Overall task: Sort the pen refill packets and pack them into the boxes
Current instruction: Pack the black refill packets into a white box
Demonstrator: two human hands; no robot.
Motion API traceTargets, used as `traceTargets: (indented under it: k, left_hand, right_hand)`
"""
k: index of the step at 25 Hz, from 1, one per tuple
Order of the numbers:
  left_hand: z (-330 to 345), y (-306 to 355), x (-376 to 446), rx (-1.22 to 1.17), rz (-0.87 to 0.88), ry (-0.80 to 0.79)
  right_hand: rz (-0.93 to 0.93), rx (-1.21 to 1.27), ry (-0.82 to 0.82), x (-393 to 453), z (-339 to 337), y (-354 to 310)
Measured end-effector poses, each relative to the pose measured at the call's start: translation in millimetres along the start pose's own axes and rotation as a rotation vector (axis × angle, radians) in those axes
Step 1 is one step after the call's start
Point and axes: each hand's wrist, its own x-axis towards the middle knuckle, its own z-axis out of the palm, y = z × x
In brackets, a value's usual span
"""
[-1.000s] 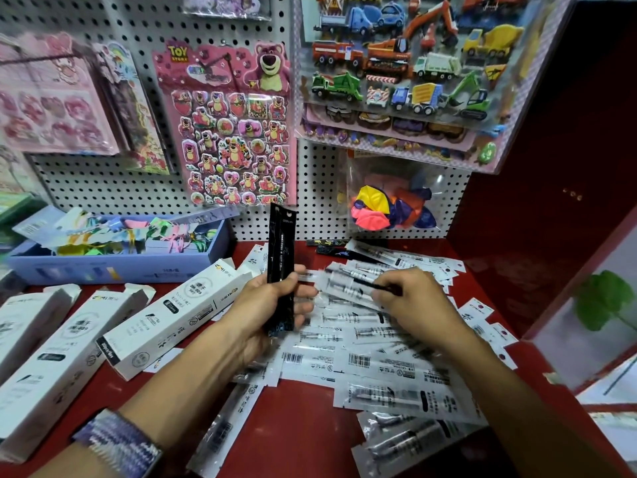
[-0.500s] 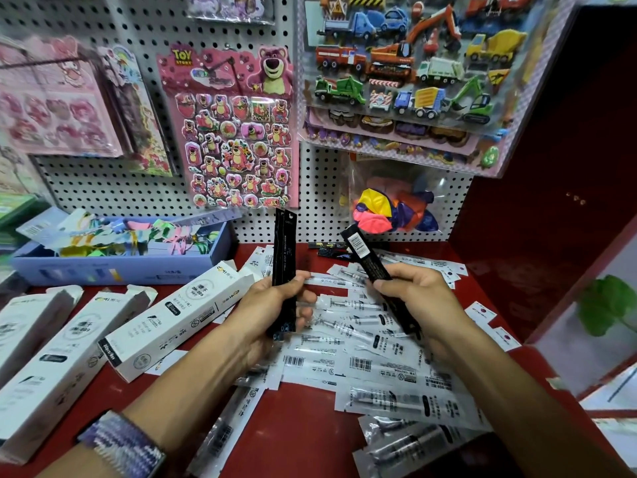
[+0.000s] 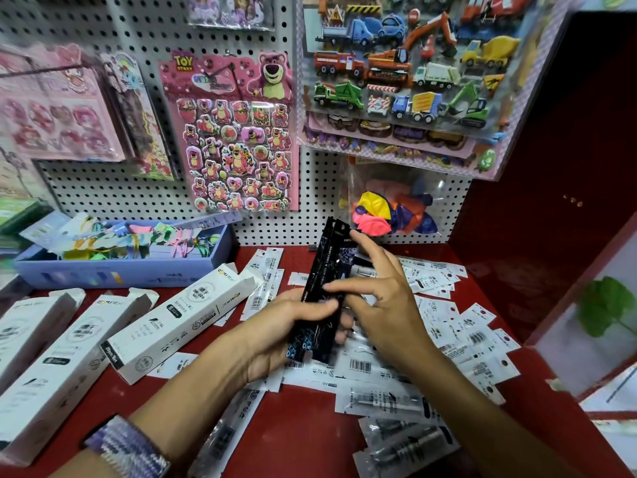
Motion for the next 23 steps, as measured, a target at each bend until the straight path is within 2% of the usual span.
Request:
traceTargets:
  k: [2,4,6,9,11,14,17,21,23]
  left_hand:
    - [0,0,0,0.005,-0.003,0.019]
    - [-1,2,0,-0.098,-0.048,-0.021]
    - [-2,3,-2,-0.077,-0.044,-0.065]
    - [4,-1,-4,0.146,-0.026,-0.101]
    - [7,-4,-6,0.196,-0.041,-0.109]
    - [6,-3,-8,0.313,-0.054,-0.043]
    - [7,-2,-11,0.385,-0.014,-0.015]
    - [-22,17,-24,0.591,0.14,-0.045]
    - [-51,29,-38,0.646,0.265,0.053]
  right_hand:
    - [0.147,0.189,0.061,1,6,-7]
    - [0.421,0.612,0.104,5,8,-12]
    - [0.559,0.965,-0.036,4,8,-11]
    - [0.492,0.896,-0.282,2,10,-10]
    - [0.414,0.83,-0.326,2,8,-13]
    - [0.391,0.834,-0.353,1,1,-20]
    - [0.371,0.777,-0.316,-2,1,-28]
    - [0.312,0.76,-0.124,1,-12,-38]
    - [0.311,0.74,-0.182,-4,-17,-39]
